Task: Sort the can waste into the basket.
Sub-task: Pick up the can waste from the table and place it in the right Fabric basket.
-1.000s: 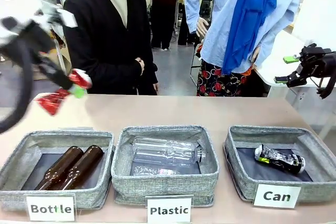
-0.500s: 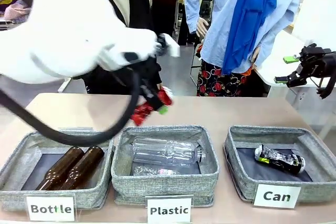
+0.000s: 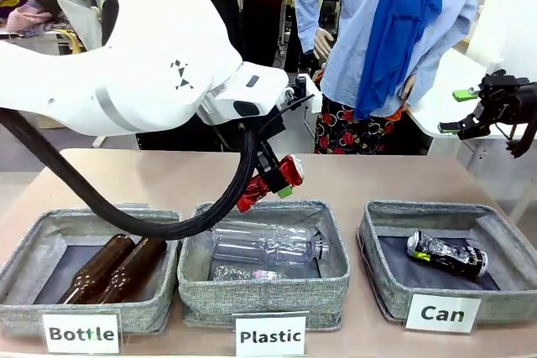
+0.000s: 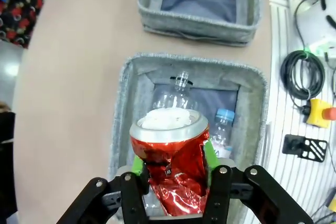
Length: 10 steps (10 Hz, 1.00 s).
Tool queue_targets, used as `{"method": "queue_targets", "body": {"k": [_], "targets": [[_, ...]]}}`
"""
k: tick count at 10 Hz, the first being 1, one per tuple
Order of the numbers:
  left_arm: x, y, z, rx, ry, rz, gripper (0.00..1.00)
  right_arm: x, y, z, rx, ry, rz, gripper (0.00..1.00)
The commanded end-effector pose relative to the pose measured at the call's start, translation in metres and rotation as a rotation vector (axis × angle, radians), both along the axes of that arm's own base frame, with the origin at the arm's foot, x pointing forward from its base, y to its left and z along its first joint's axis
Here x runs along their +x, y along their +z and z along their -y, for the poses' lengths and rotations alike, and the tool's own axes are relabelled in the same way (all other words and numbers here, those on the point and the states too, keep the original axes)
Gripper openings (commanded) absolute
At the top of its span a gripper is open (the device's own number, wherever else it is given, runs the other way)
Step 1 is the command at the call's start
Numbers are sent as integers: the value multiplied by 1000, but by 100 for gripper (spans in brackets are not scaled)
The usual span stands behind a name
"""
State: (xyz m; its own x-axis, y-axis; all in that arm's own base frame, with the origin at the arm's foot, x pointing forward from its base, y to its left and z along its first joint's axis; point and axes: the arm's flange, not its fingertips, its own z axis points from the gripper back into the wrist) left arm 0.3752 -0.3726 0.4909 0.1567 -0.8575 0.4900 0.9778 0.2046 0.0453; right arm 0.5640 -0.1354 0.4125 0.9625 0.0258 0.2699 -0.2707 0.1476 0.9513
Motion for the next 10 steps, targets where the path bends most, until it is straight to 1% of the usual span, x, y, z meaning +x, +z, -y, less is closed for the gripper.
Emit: {"method": "queue_targets", "body": {"k": [1, 2, 3, 4, 5, 6, 7, 8, 9, 10], "targets": [[-6, 5, 6, -24, 1, 22, 0, 0, 3, 0, 4, 13, 13, 100], [0, 0, 0, 0, 0, 0, 47, 0, 0, 0, 0, 0, 0, 100], [-3, -3, 15, -112, -107, 58, 47, -17, -3, 4, -70, 67, -59, 100], [-1, 0, 45, -123, -142, 123, 47, -38, -3, 24, -161, 69, -117, 100], [3, 5, 78, -119, -188, 169, 47, -59, 2, 51, -198, 19, -135, 100], [4, 10, 118, -131, -266, 191, 47, -82, 6, 79, -234, -56, -125, 100], [4, 12, 156, -129, -313, 207, 47, -97, 9, 99, -237, -103, -120, 100], [-4, 16, 192, -128, -367, 192, 47, -115, 10, 115, -254, -169, -120, 100], [-12, 20, 225, -129, -415, 175, 47, -132, 9, 134, -252, -192, -112, 100], [-17, 23, 259, -129, -400, 198, 47, -152, 4, 151, -255, -209, -116, 100]]}}
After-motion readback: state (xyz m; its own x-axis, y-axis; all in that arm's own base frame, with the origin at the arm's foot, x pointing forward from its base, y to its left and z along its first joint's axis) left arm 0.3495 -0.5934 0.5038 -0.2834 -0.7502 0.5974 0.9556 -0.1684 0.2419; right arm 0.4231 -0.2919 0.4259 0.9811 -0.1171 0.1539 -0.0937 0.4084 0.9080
